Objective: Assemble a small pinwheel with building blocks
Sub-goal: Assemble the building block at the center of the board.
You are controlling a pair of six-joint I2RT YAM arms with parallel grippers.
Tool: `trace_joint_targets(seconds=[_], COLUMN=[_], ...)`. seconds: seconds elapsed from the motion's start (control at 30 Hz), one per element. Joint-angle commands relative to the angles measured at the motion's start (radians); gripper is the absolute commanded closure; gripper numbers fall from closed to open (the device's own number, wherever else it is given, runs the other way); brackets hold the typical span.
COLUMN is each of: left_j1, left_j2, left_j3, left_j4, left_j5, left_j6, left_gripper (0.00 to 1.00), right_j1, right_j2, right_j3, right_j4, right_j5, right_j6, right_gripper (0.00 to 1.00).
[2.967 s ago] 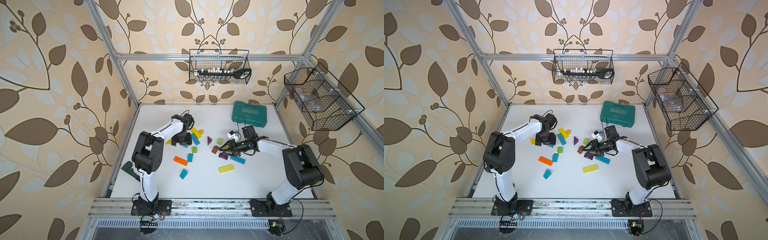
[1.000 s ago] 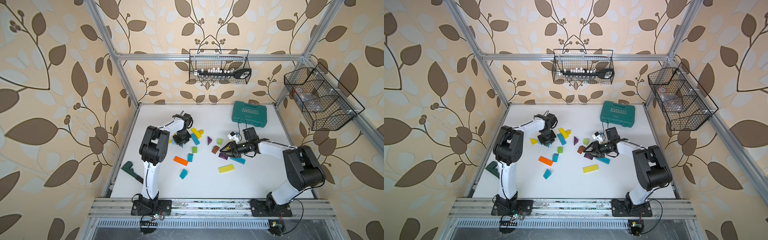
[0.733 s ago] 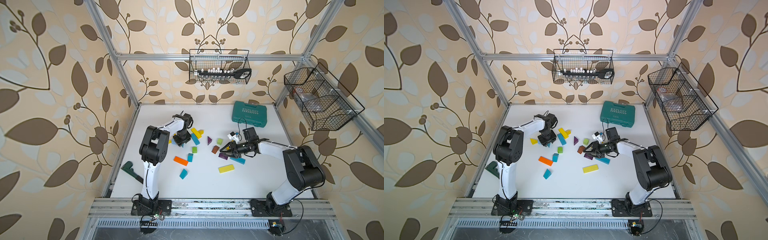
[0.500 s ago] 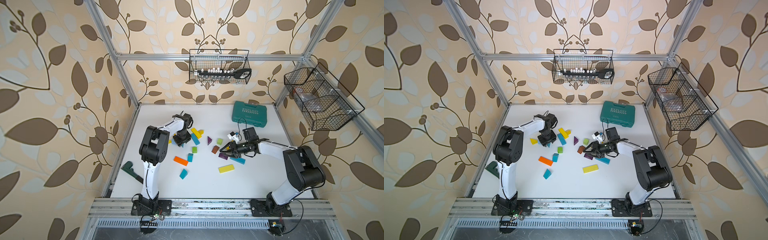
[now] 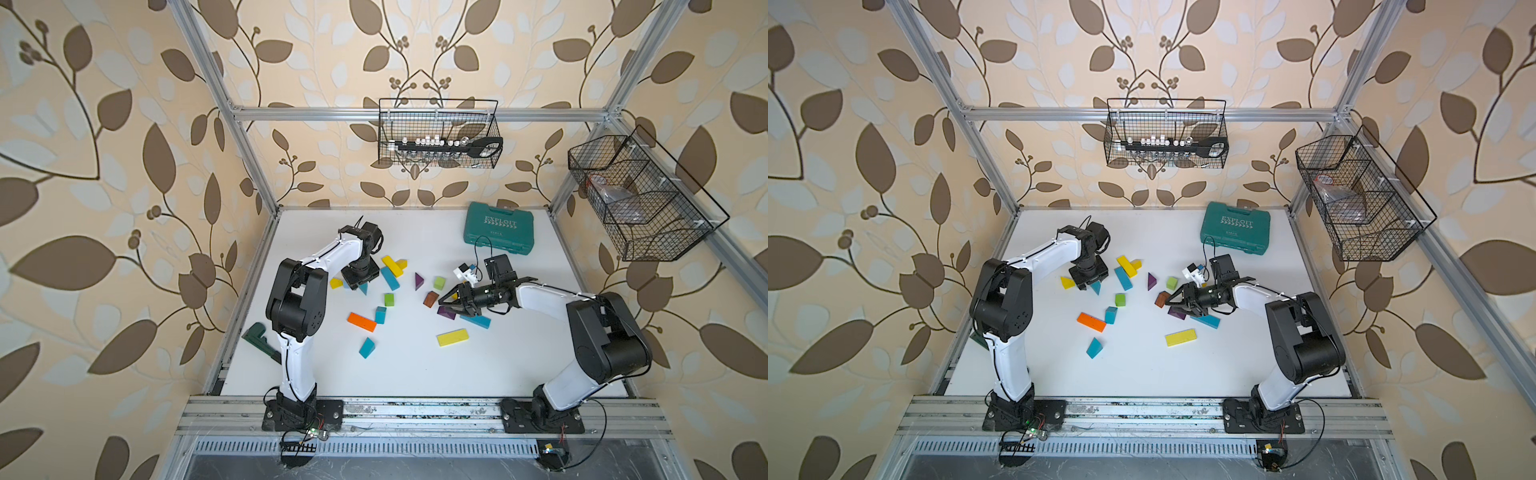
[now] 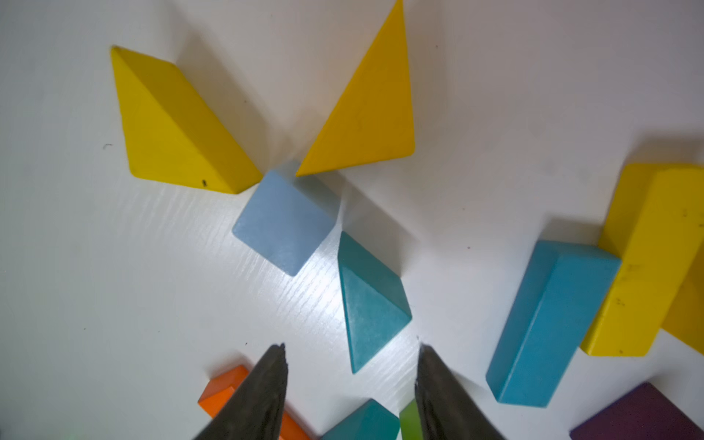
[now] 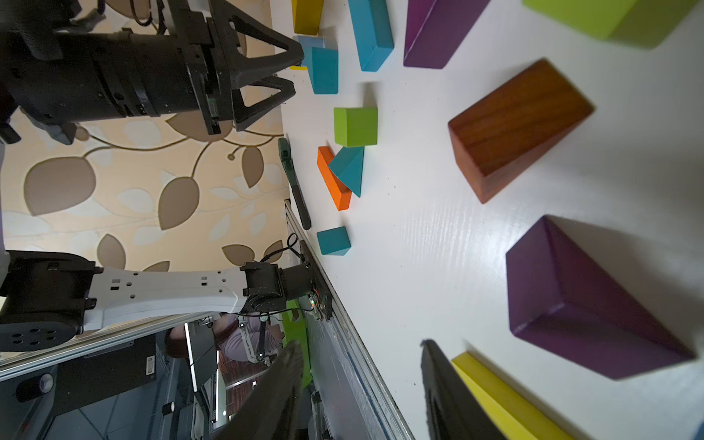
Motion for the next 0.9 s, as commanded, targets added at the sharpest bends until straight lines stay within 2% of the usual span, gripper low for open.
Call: trace_joint_targets(seconds=[0.0, 0.07, 0.13, 0.17, 0.27, 0.37, 0.5, 0.6, 0.87], left_j1=[0.0, 0.0, -0.001, -0.001, -0.003, -0.029, -0.082, -0.1, -0.096], left_j2=[-0.148, -0.252, -0.372, -0.423, -0.566, -0.596, -0.564, -0.523, -0.329], left_j3=[-0.069, -0.163, -0.282, -0.334, -0.479, -0.529, -0.522, -0.519, -0.46], left_j4=[-0.038, -0.027, -0.006, 0.009, 0.067, 0.069, 0.045, 0.058, 0.047], left_j5=[-0.019, -0.009, 0.01, 0.024, 0.098, 0.131, 0.126, 0.126, 0.098], left_j6=[0.032, 0.035, 0.028, 0.018, -0.014, -0.059, -0.13, -0.171, -0.211], left_gripper=[0.34, 0.23, 0.03, 0.01, 0.01, 0.01, 0.02, 0.08, 0.15], right_j1=[0.007, 0.018, 0.041, 0.047, 0.061, 0.077, 0.103, 0.108, 0.107], right_j2=[-0.047, -0.081, -0.117, -0.128, -0.149, -0.164, -0.179, -0.182, -0.204], right_j3=[-0.011, 0.004, 0.022, 0.026, 0.033, 0.051, 0.067, 0.072, 0.061], right_j4=[-0.031, -0.093, -0.148, -0.156, -0.16, -0.171, -0.172, -0.175, -0.209], right_j5=[0.0, 0.049, 0.115, 0.134, 0.171, 0.234, 0.326, 0.373, 0.401], right_j6=[-0.018, -0.062, -0.107, -0.117, -0.127, -0.152, -0.183, -0.205, -0.291], right_gripper=[0.49, 0.49, 0.48, 0.48, 0.47, 0.46, 0.45, 0.44, 0.42])
